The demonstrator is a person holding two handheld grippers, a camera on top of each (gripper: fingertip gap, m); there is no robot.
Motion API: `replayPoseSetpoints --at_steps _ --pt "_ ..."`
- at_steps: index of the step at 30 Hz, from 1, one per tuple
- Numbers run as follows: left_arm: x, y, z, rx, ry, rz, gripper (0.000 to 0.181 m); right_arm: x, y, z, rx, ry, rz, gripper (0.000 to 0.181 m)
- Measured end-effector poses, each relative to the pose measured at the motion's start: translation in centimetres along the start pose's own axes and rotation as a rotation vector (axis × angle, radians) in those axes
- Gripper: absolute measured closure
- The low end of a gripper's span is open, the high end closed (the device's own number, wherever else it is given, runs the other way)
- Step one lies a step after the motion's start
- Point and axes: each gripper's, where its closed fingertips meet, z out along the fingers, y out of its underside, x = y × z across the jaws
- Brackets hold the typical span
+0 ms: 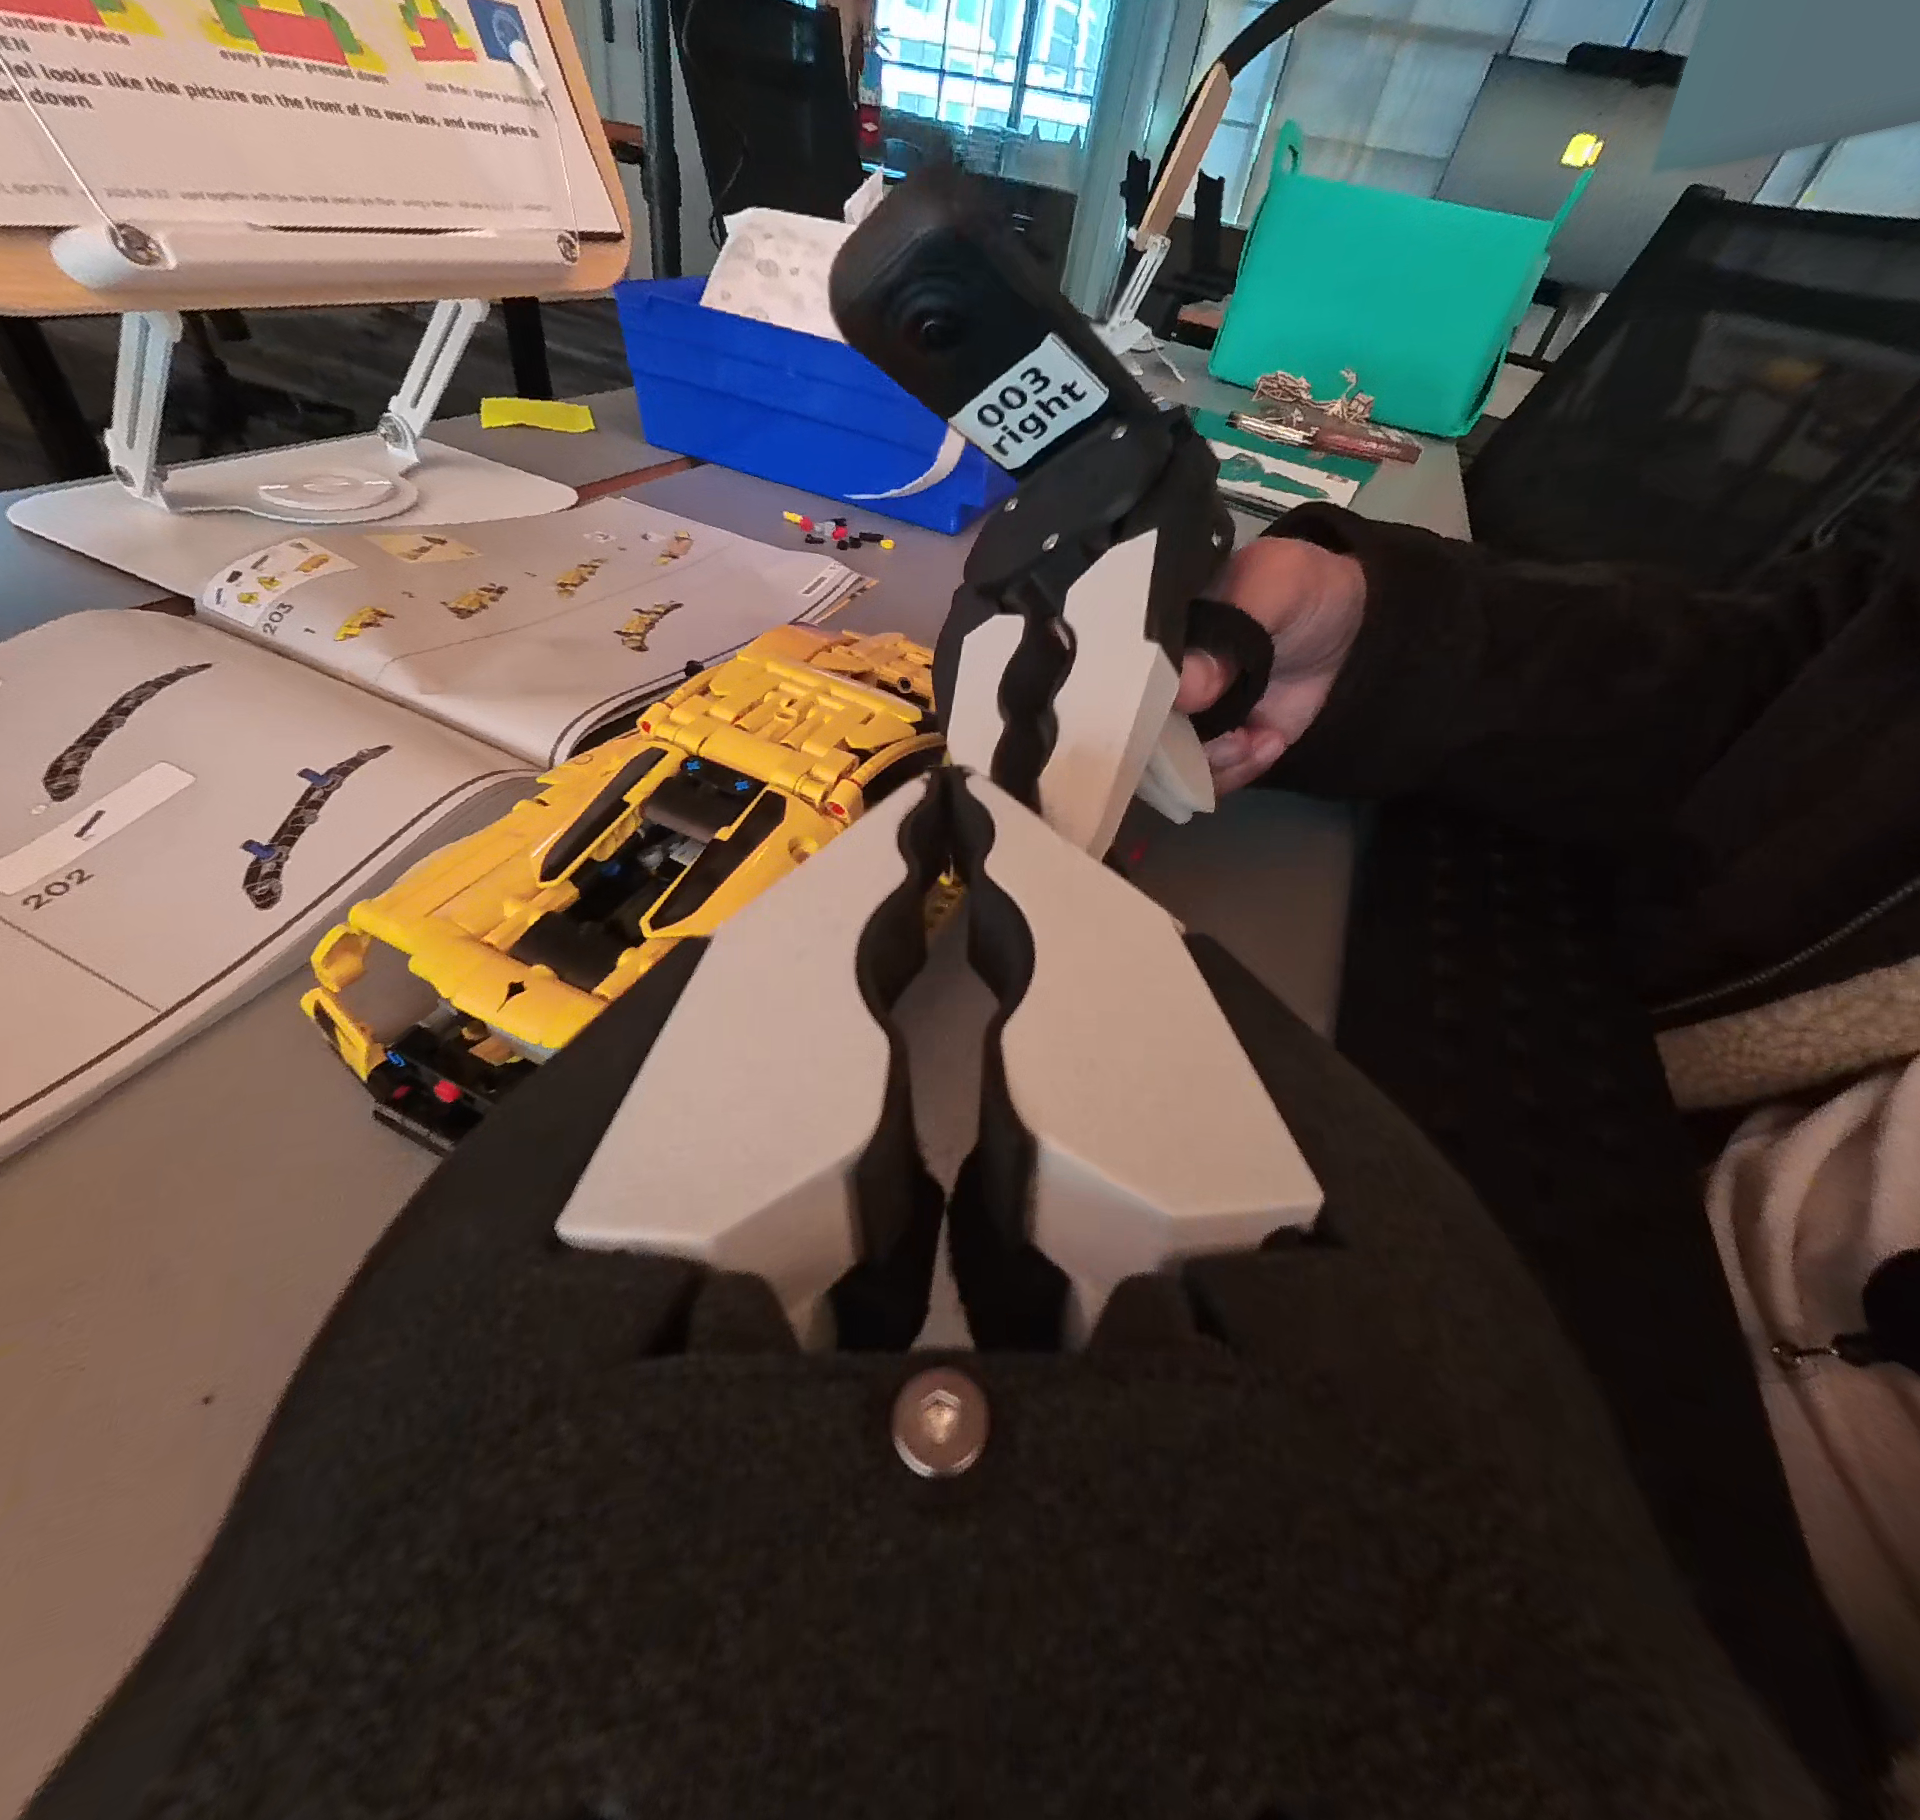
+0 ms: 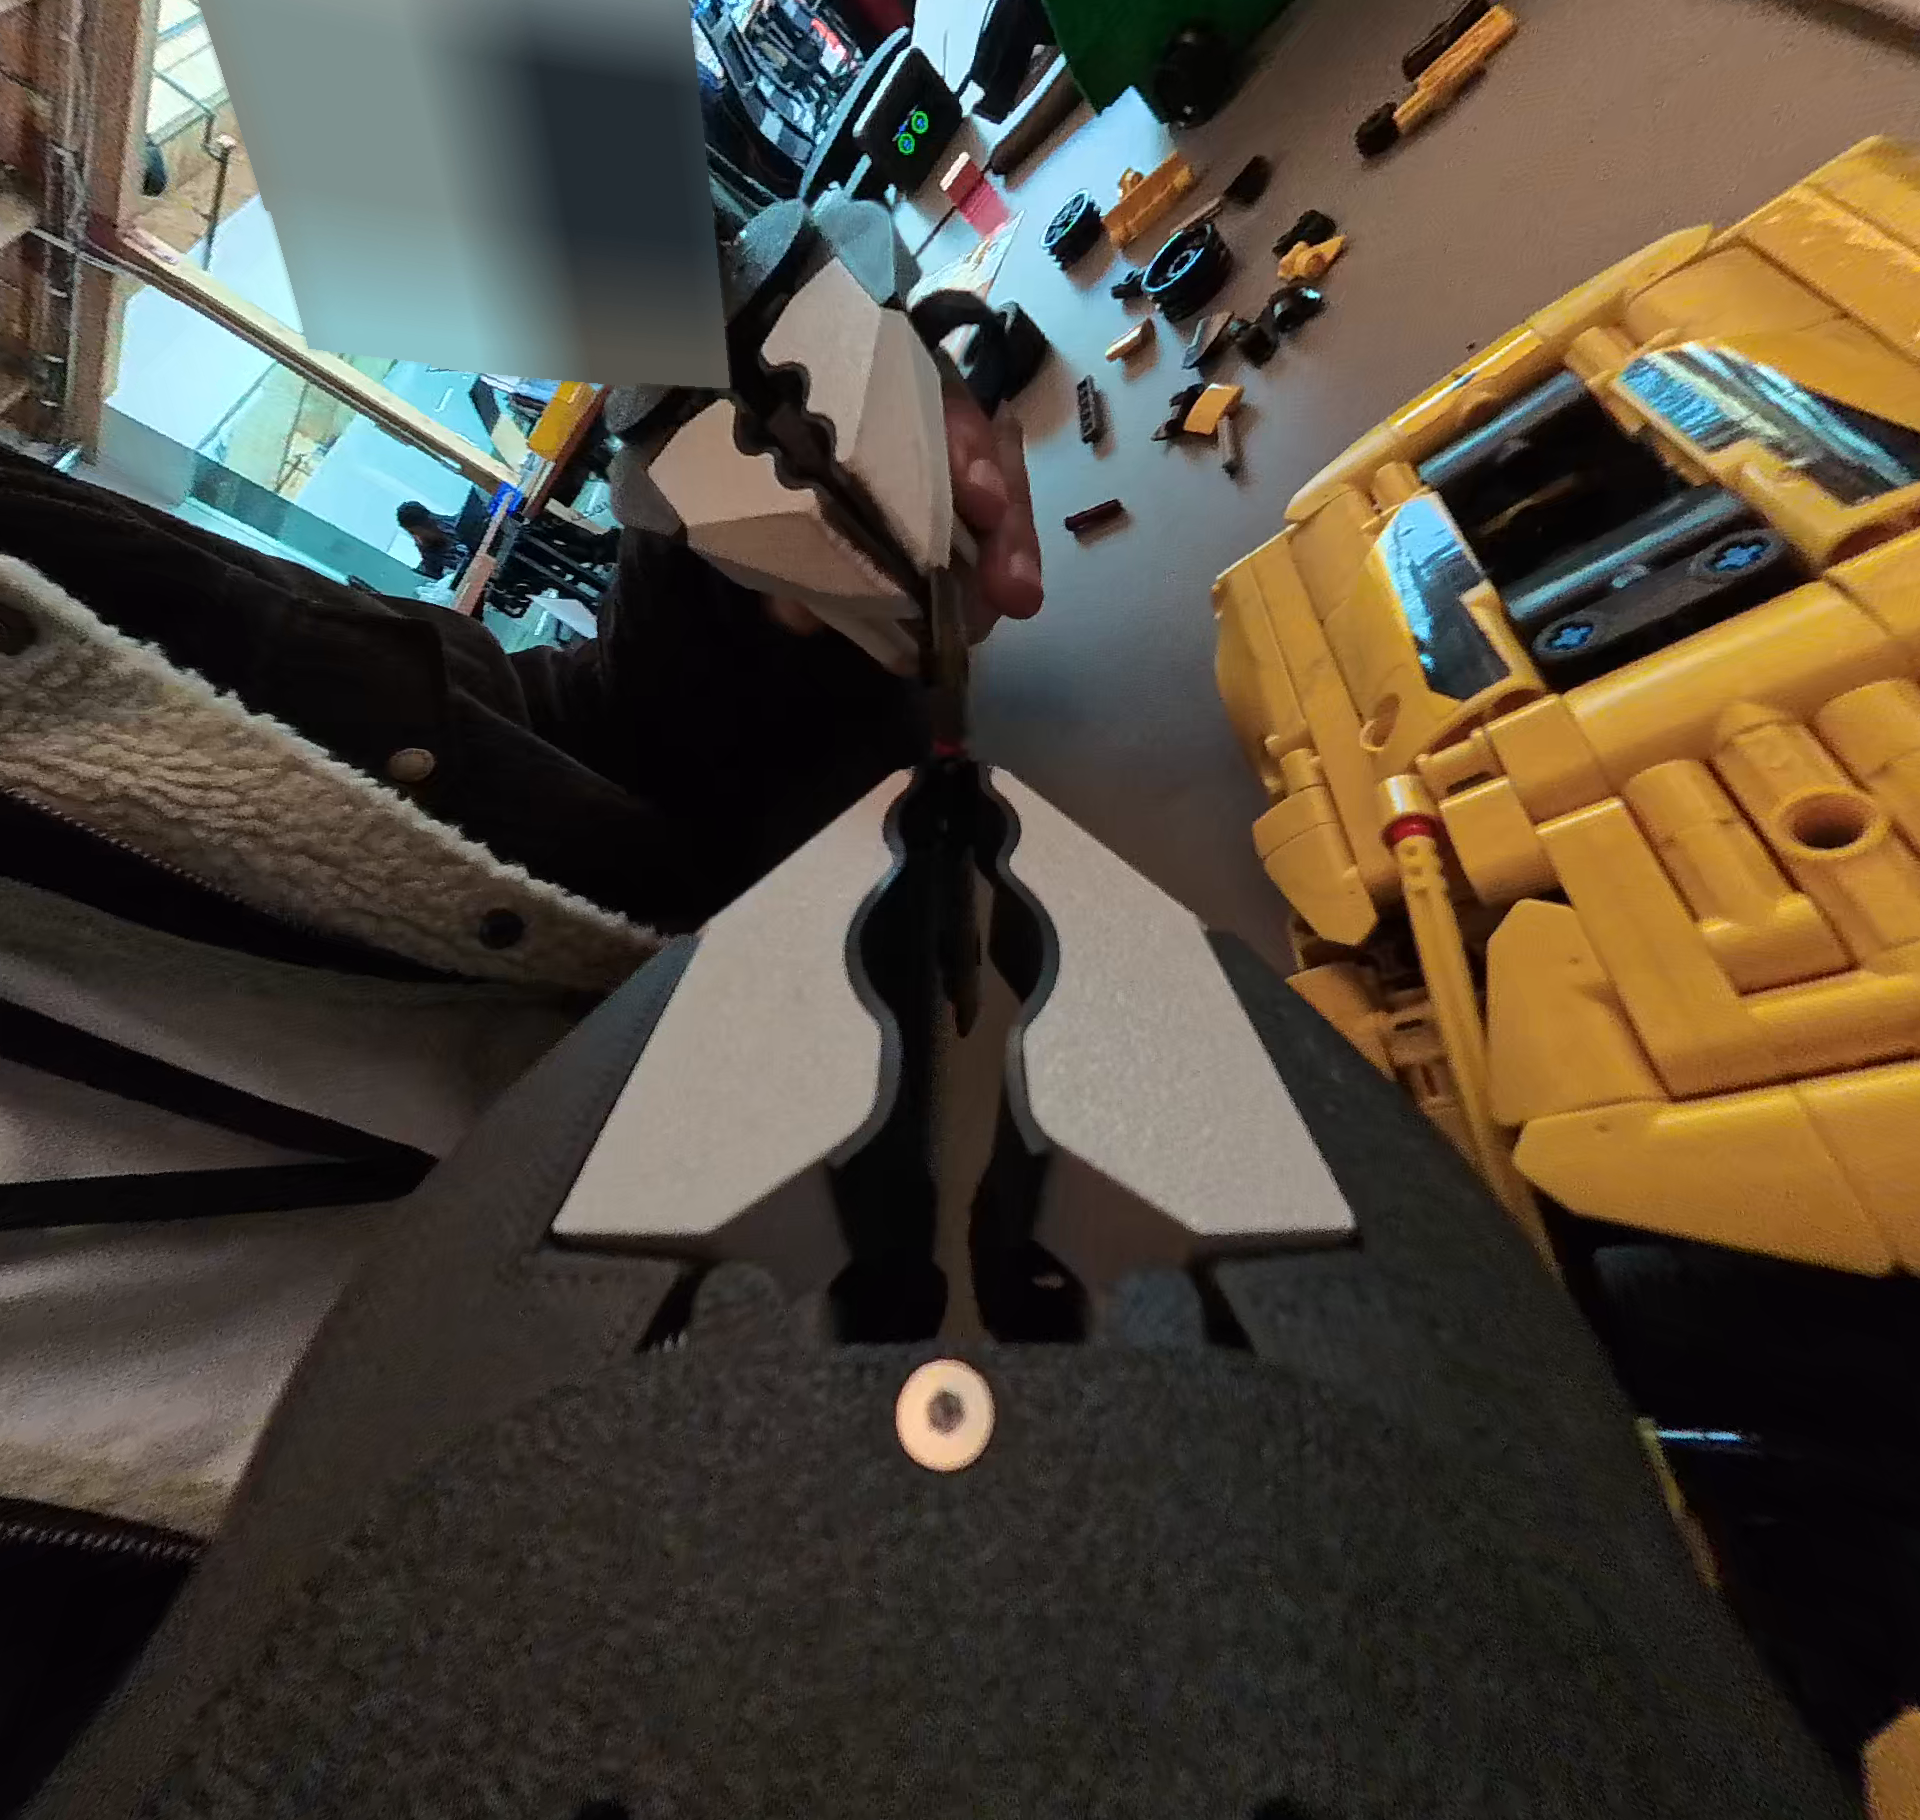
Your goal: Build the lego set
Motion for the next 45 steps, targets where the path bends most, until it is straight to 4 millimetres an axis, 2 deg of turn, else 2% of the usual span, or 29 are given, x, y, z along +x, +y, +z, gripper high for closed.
replayPoseSetpoints --at_steps 3,6,7,8,9,12,15,17,21,25,45 --pt "-0.3 0.0 -0.1 0.003 -0.005 -0.009 0.181 0.0 -0.1 0.0 0.007 -0.012 0.01 0.174" --pt "-1.0 -1.9 -1.1 0.113 -0.044 -0.001 0.181 -0.7 -2.1 -1.1 0.135 -0.092 0.072 0.174" --pt "-1.2 -2.5 -1.5 0.146 -0.076 0.035 0.176 -0.9 -2.6 -1.6 0.17 -0.113 0.089 0.174" --pt "-1.2 -2.5 -1.5 0.154 -0.095 0.064 0.16 -1.1 -3.0 -2.0 0.193 -0.142 0.115 0.174" --pt "-0.9 -2.0 -1.0 0.124 -0.092 0.084 0.146 -1.3 -3.3 -2.3 0.218 -0.174 0.147 0.174" --pt "0.1 0.2 0.9 -0.029 -0.125 0.195 0.119 -1.6 -3.6 -2.4 0.241 -0.251 0.224 0.175" --pt "0.2 0.2 1.7 -0.063 -0.232 0.335 0.098 -1.7 -3.3 -1.8 0.227 -0.277 0.274 0.174" --pt "0.1 0.5 1.8 -0.089 -0.257 0.368 0.092 -1.6 -2.9 -1.5 0.208 -0.272 0.28 0.174" --pt "0.7 1.1 2.2 -0.123 -0.247 0.439 0.092 -1.4 -2.6 -1.0 0.194 -0.263 0.302 0.174" --pt "0.3 1.4 2.5 -0.16 -0.323 0.528 0.09 -1.1 -3.0 -0.9 0.227 -0.261 0.331 0.175" --pt "0.2 0.9 2.7 -0.18 -0.387 0.507 0.09 -1.4 -3.3 -0.6 0.264 -0.225 0.303 0.174"
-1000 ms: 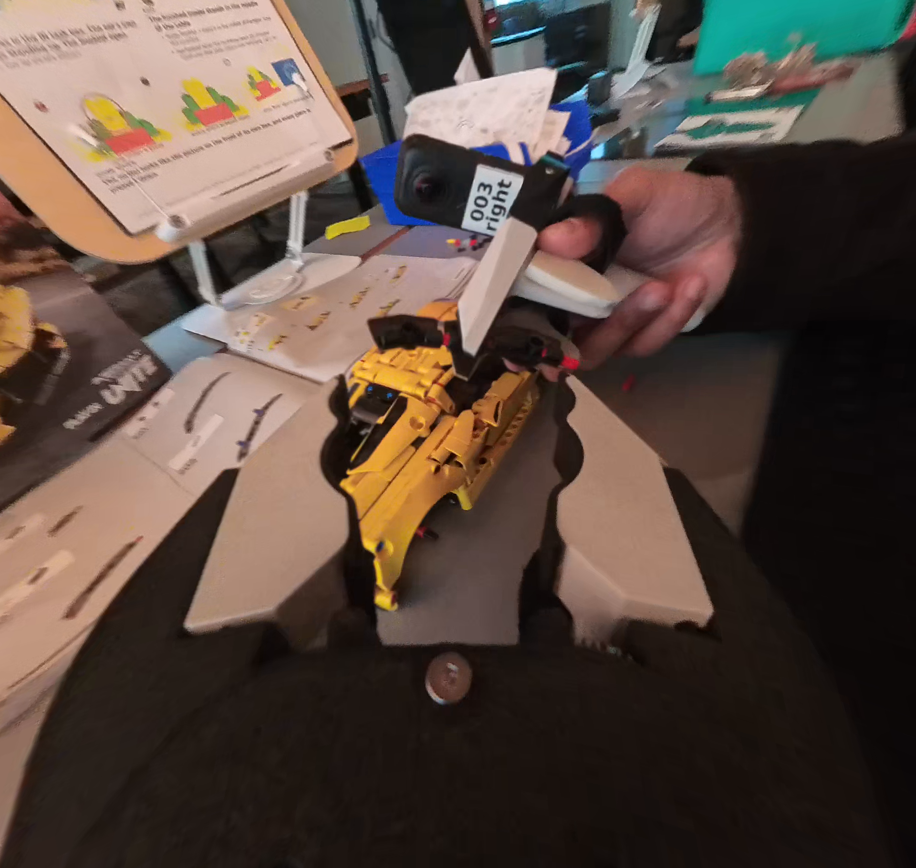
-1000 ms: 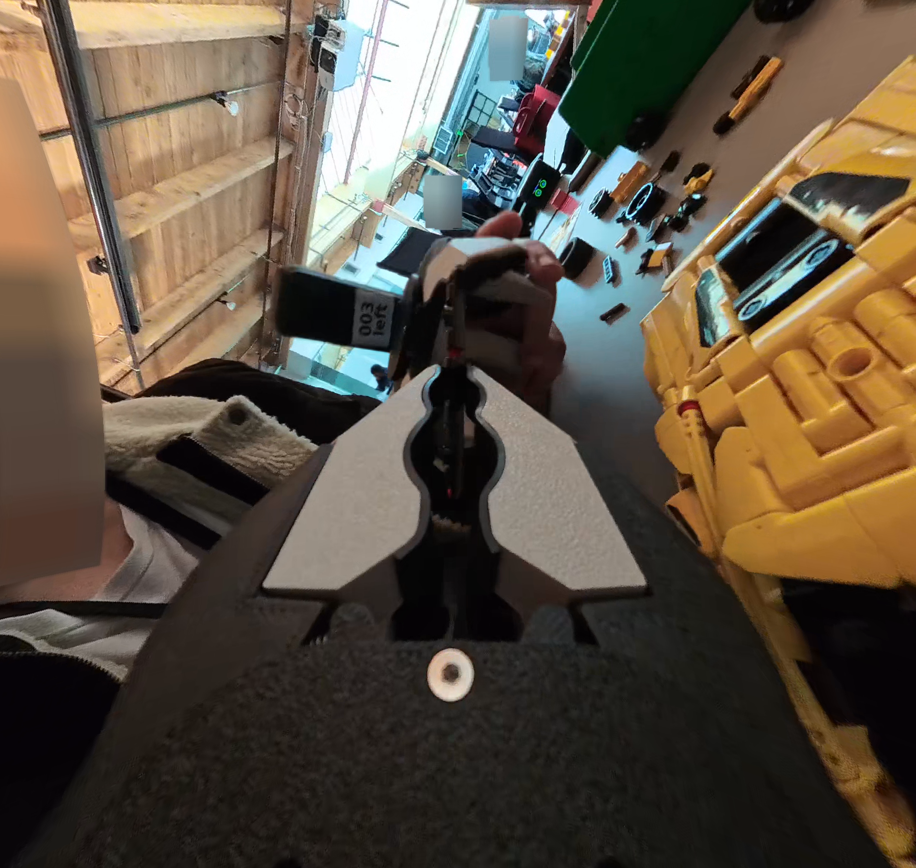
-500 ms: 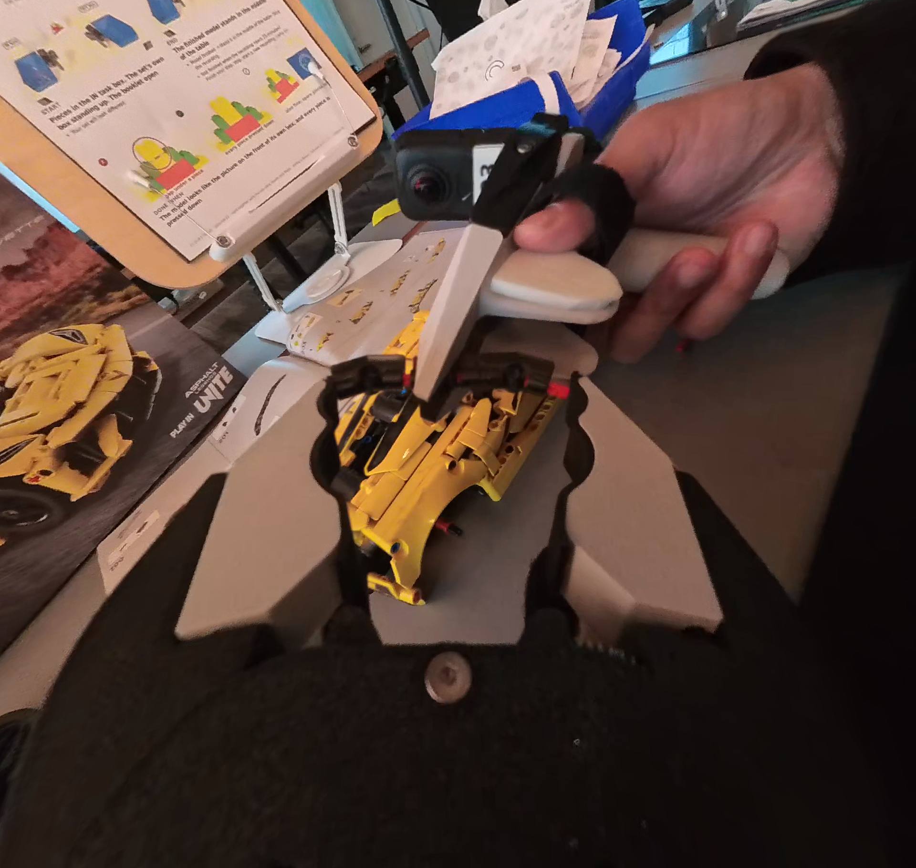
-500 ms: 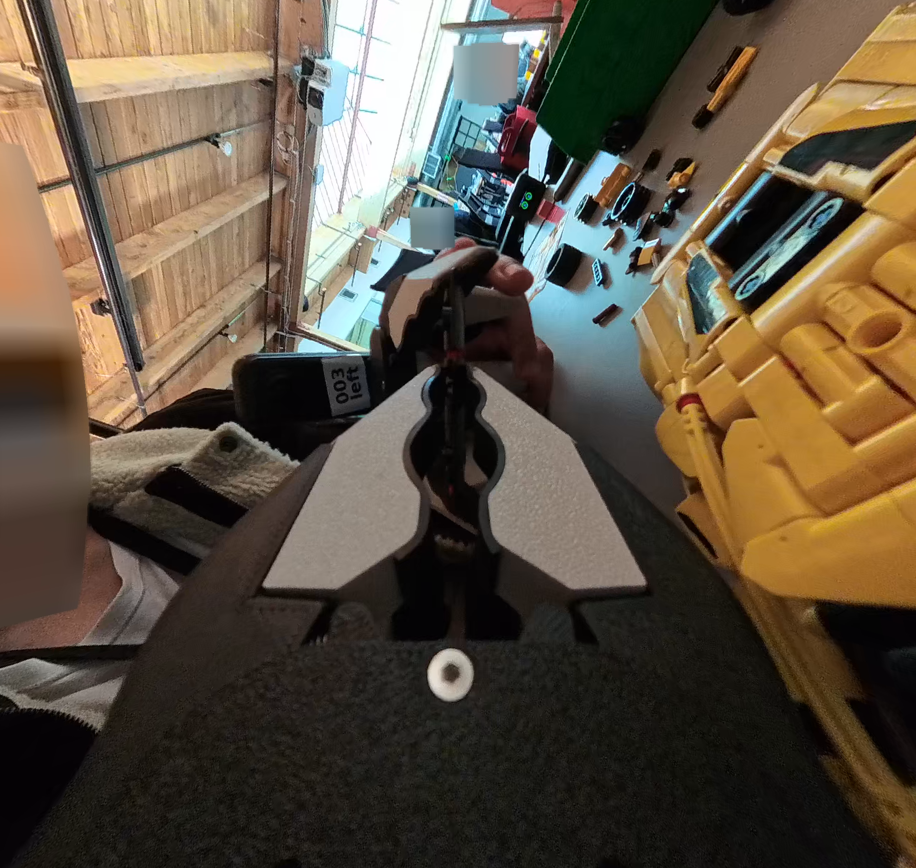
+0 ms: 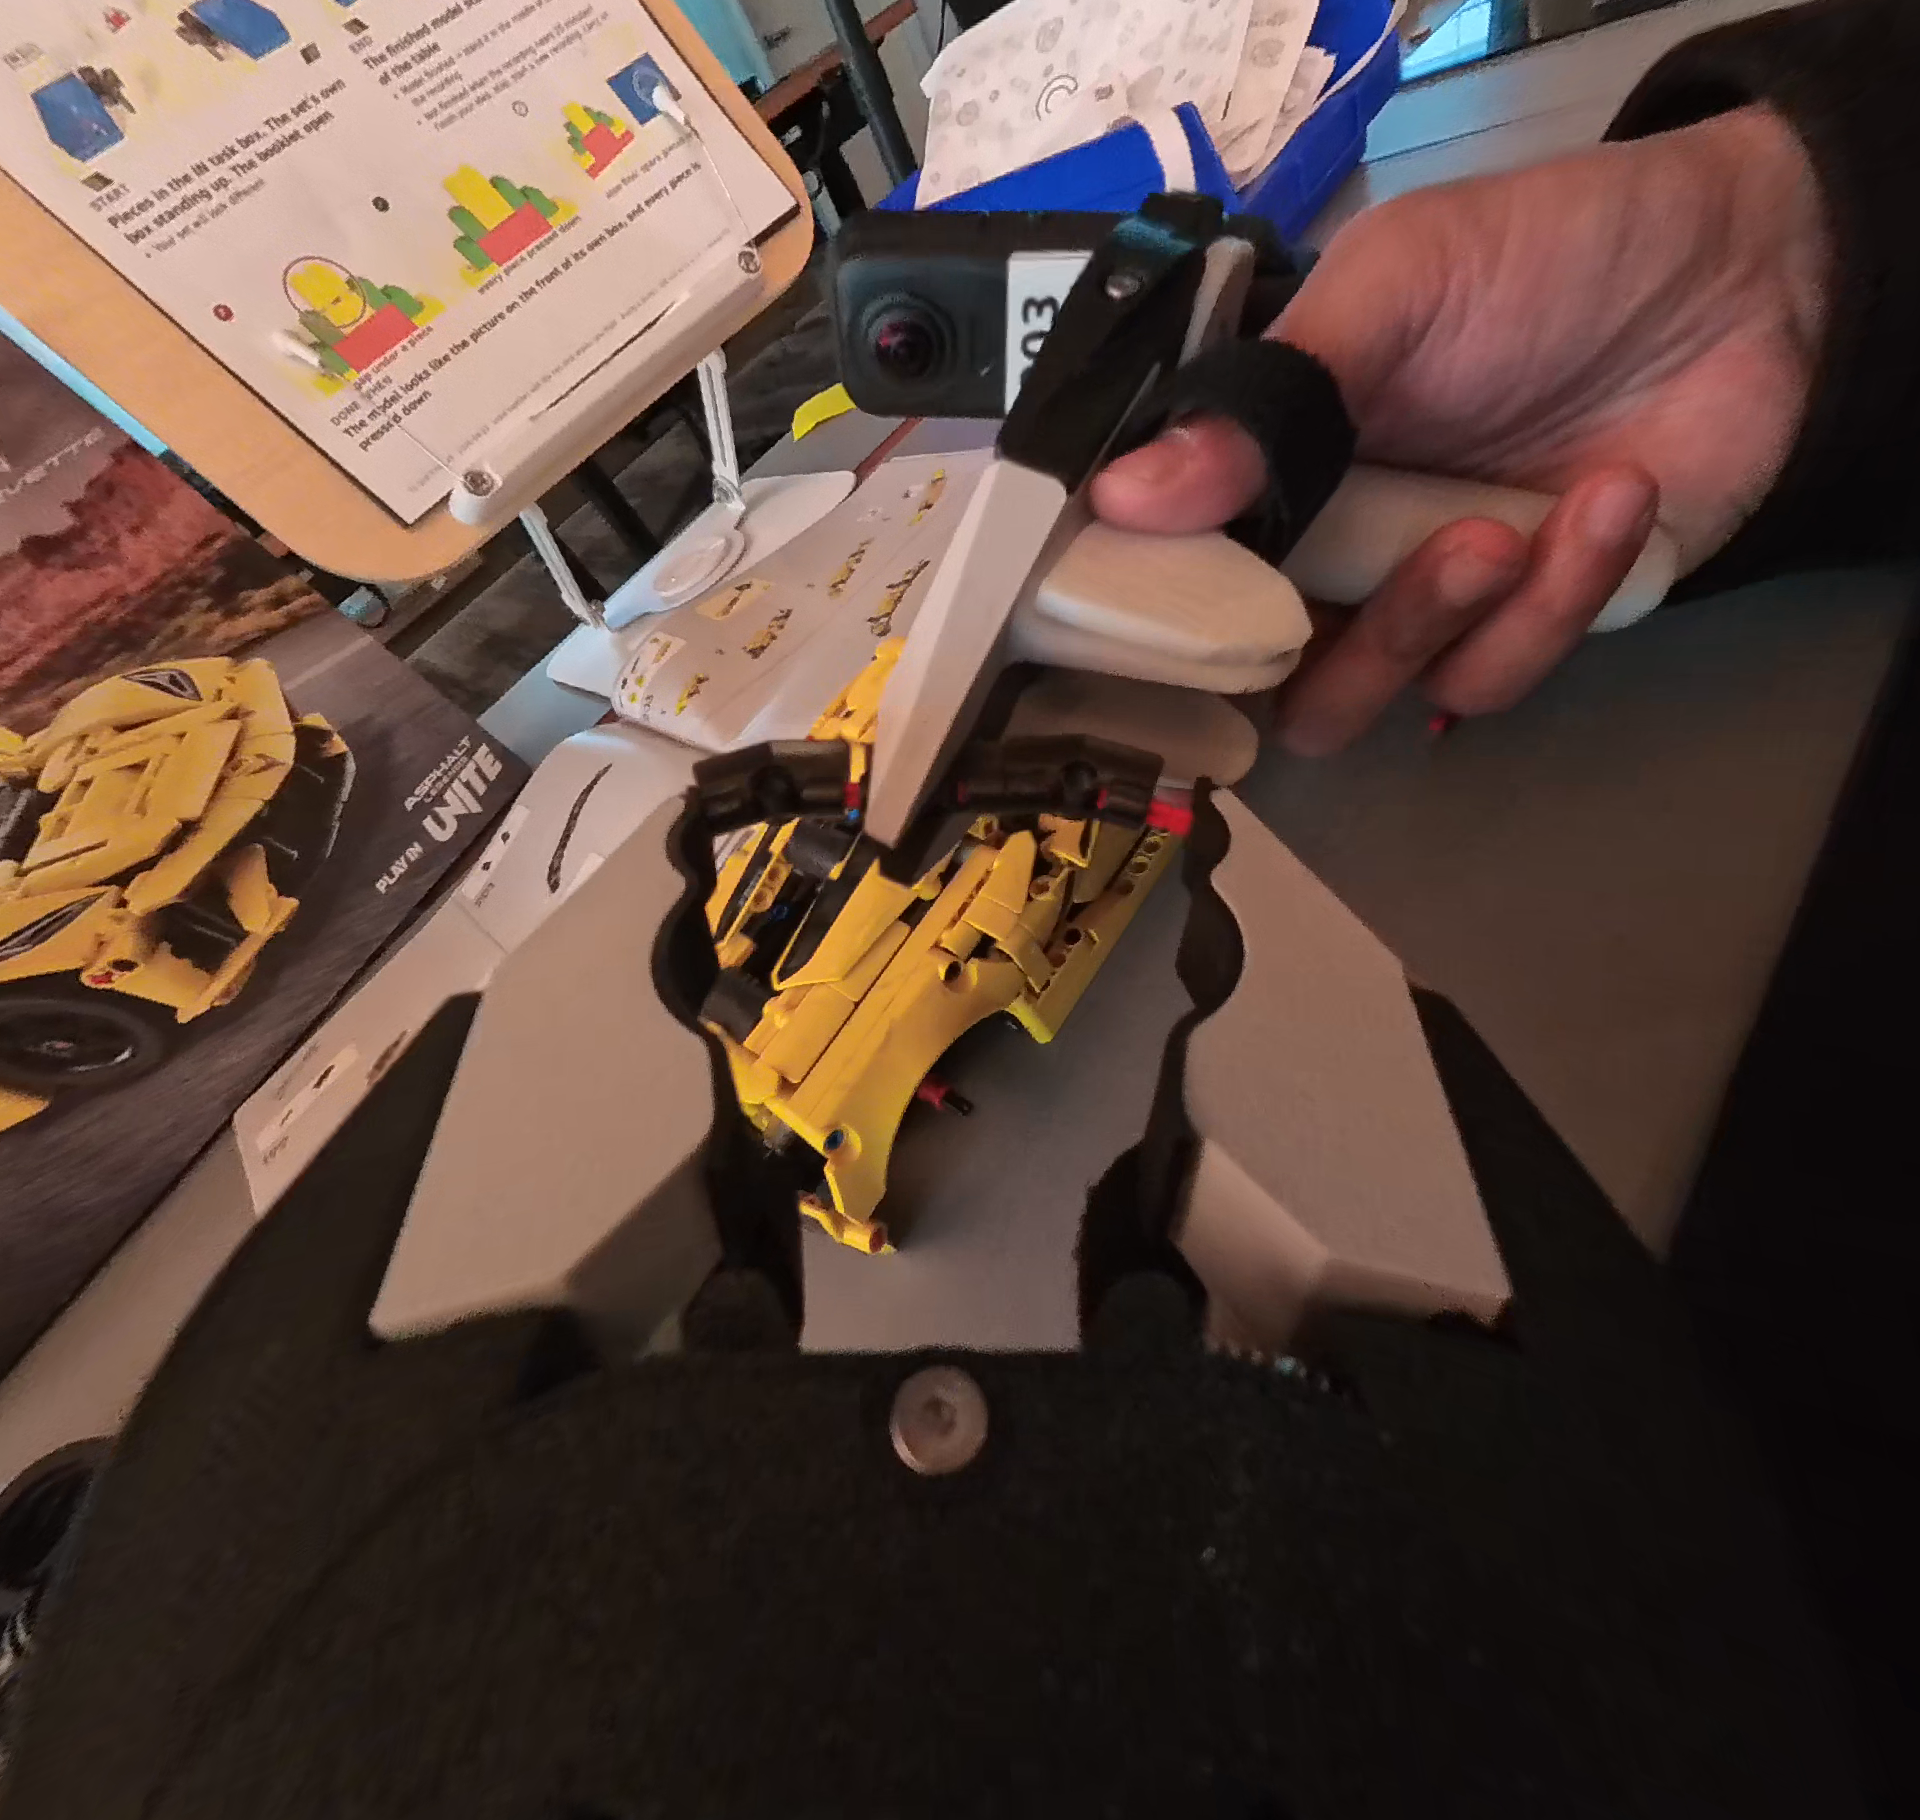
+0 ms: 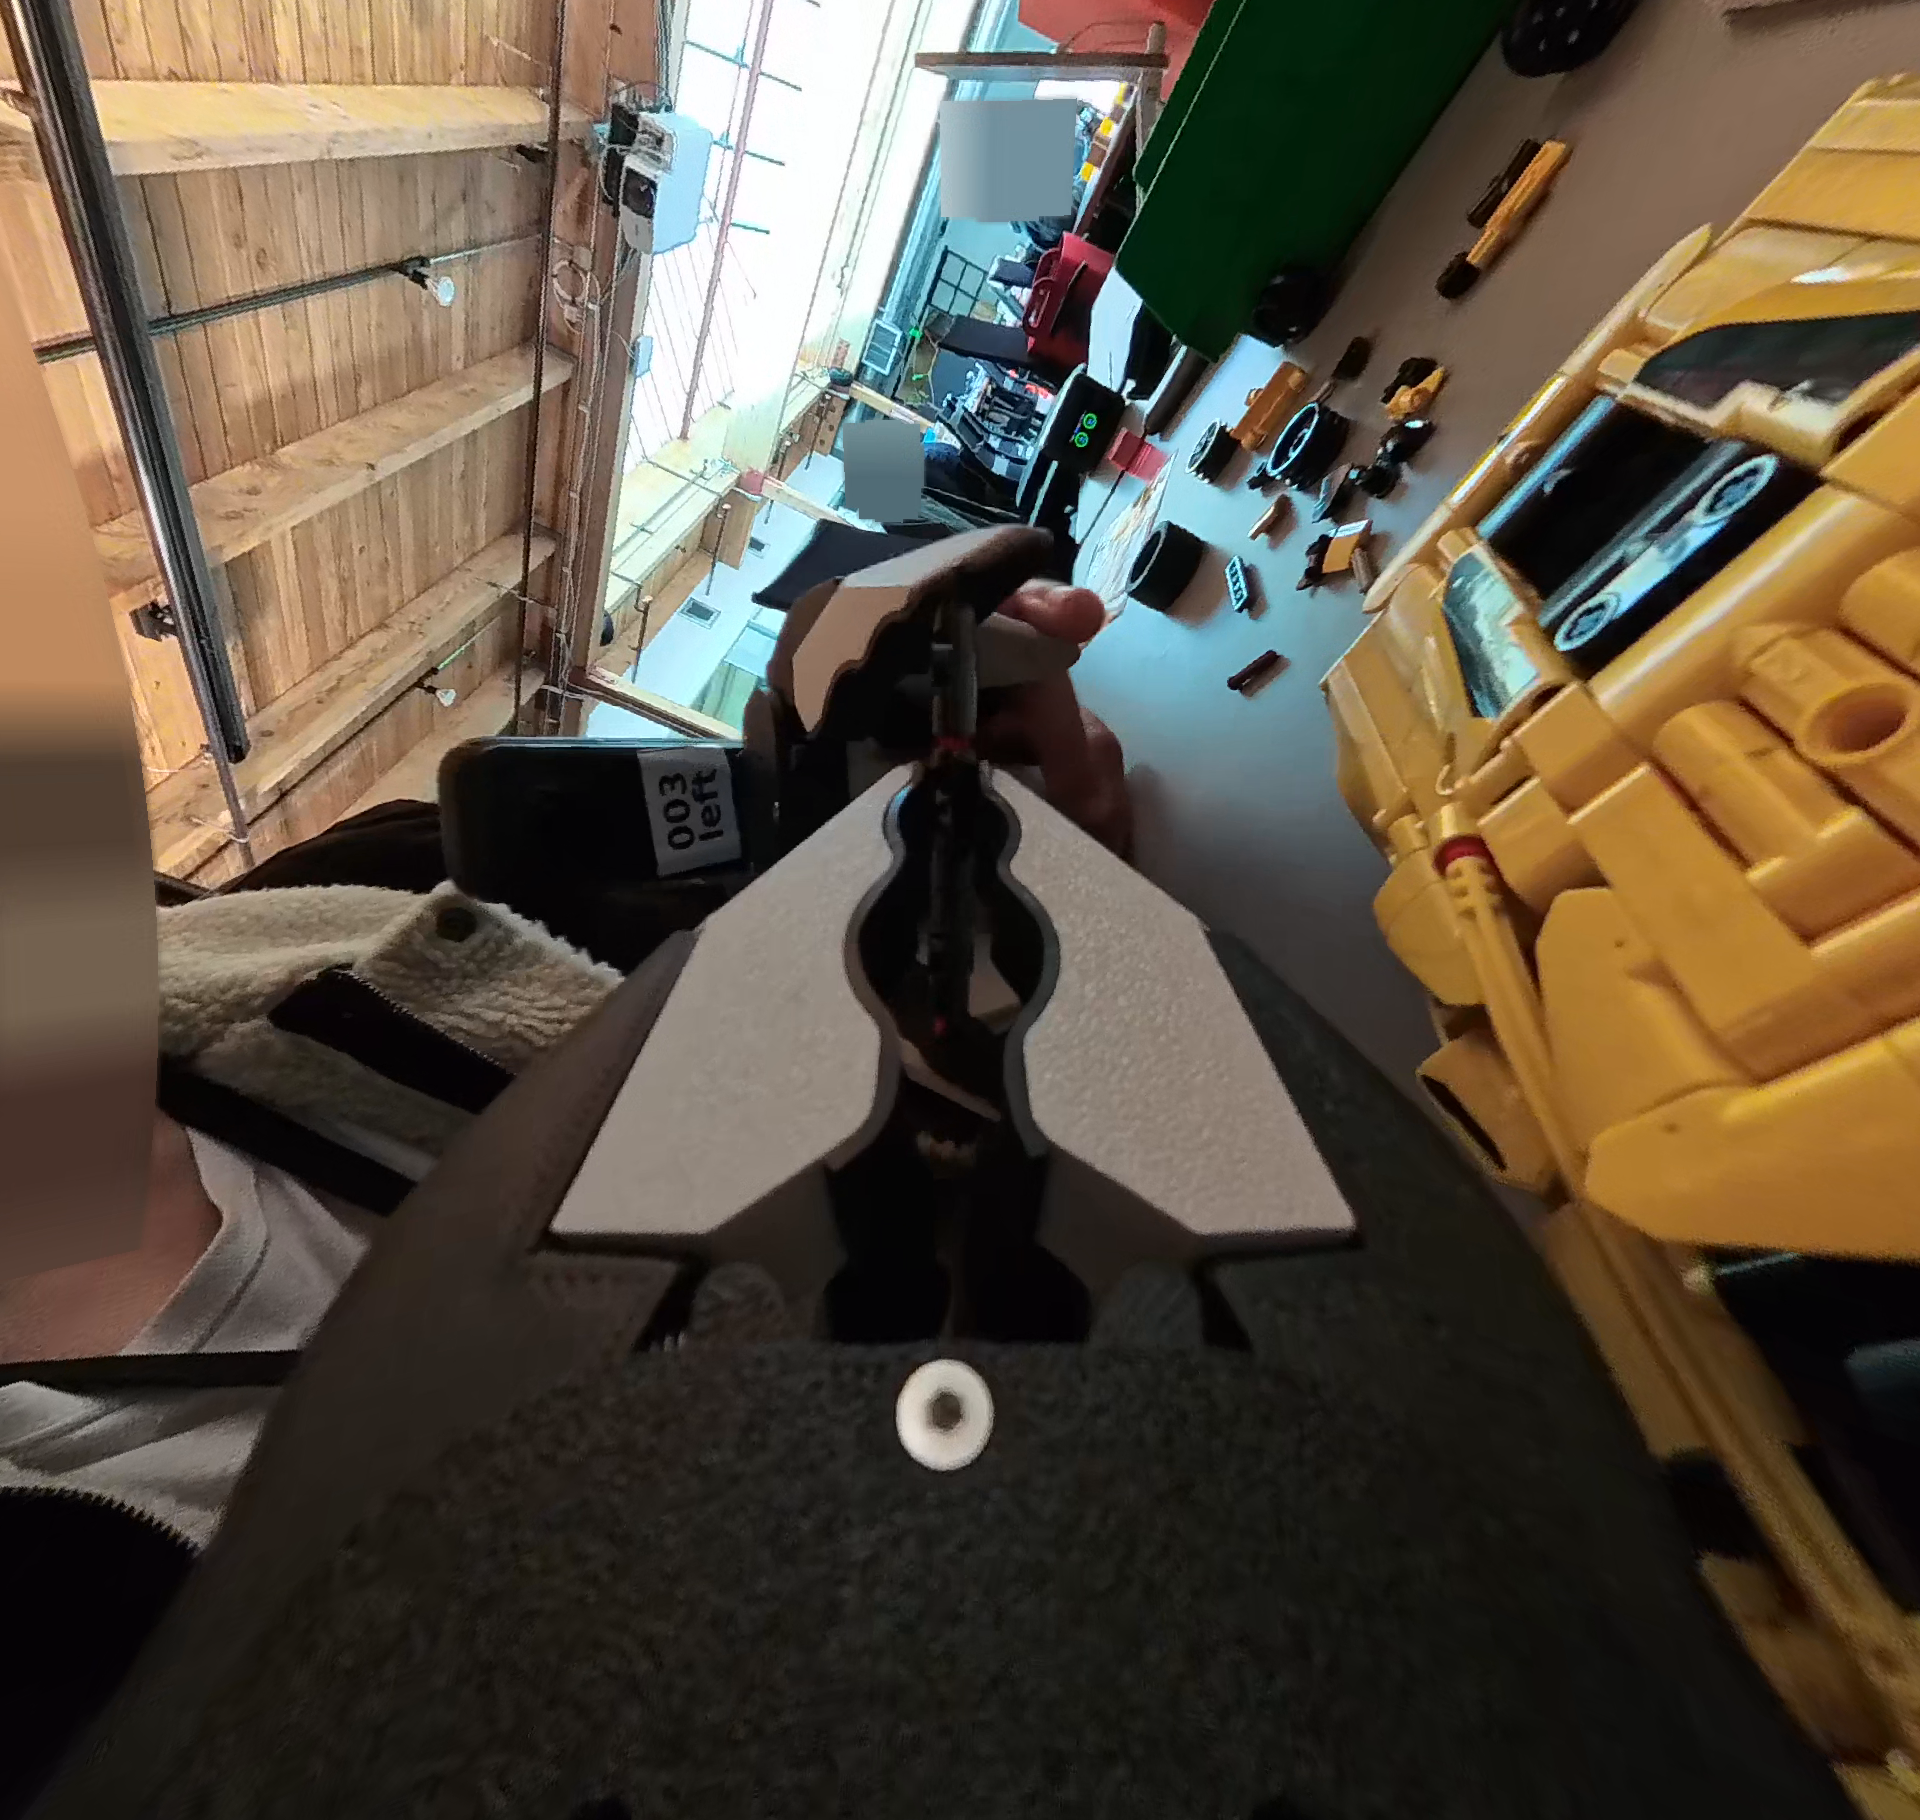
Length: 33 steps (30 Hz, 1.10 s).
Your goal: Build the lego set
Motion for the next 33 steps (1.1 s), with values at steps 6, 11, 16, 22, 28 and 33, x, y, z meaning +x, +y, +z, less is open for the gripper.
replayPoseSetpoints --at_steps 6,11,16,22,28,33 --pt "0.0 -0.2 -0.1 -0.009 -0.009 -0.039 0.094 -0.2 -0.1 0.0 0.01 -0.005 -0.019 0.174" --pt "0.0 -0.2 -0.1 -0.015 -0.019 -0.029 0.095 -0.2 -0.1 0.0 0.006 -0.008 -0.02 0.174" --pt "0.5 0.1 0.2 0.019 0.06 -0.095 0.094 0.7 0.2 -0.7 -0.057 0.068 -0.088 0.174" --pt "-2.4 -1.4 -2.4 0.246 0.293 -0.635 0.126 0.2 1.3 -1.8 -0.199 0.175 -0.378 0.174" --pt "0.6 -2.7 -3.6 0.284 0.62 -0.777 0.142 -0.5 4.2 -1.1 -0.358 0.143 -0.441 0.174" --pt "1.2 -2.3 -3.7 0.258 0.632 -0.736 0.176 -0.8 3.6 -1.8 -0.336 0.142 -0.457 0.174"
